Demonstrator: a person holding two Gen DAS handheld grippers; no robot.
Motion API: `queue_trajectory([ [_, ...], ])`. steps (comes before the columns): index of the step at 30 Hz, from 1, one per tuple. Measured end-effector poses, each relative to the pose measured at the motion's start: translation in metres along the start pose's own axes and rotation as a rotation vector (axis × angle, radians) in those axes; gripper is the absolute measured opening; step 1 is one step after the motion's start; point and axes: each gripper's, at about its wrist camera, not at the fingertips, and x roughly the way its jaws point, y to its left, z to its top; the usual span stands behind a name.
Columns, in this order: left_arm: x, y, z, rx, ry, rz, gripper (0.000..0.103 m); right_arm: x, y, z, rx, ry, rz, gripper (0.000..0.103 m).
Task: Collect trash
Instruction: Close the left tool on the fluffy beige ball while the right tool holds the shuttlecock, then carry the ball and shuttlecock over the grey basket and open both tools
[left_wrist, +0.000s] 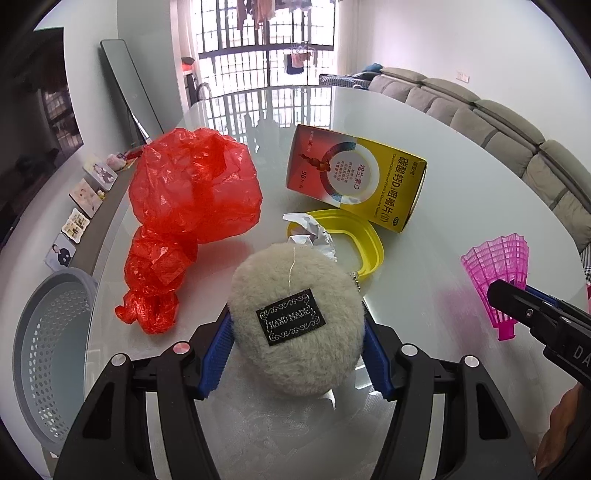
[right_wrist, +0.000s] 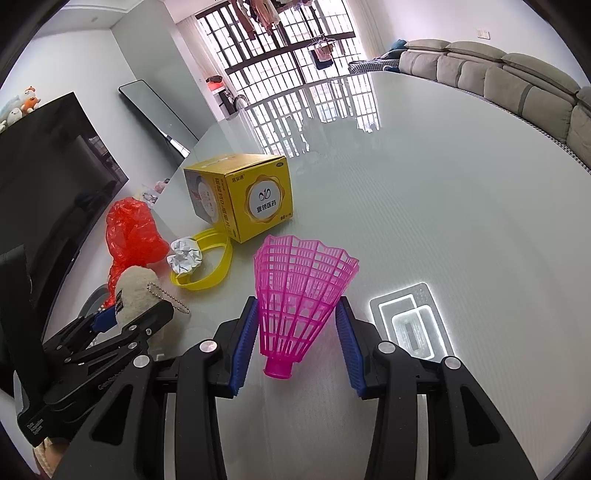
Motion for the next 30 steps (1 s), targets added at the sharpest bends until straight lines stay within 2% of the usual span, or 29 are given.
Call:
queue_trajectory([
  [14,-0.025,0.020,-0.010,-0.028,-0.040,0.005,0.061,-0.012,0.032,-0.007,-0.056,-0.009,0.003,0.041],
  [22,-0.037,0.042,-0.014,-0.053,-0.065,0.005,0.061,-0.018,0.060,-0.010,-0.095,-0.021,0.014,0.041],
  [30,-0.048,0.068,-0.020,-0.097,-0.080,0.034,0.061,-0.010,0.092,-0.011,-0.148,-0.006,0.052,0.041],
])
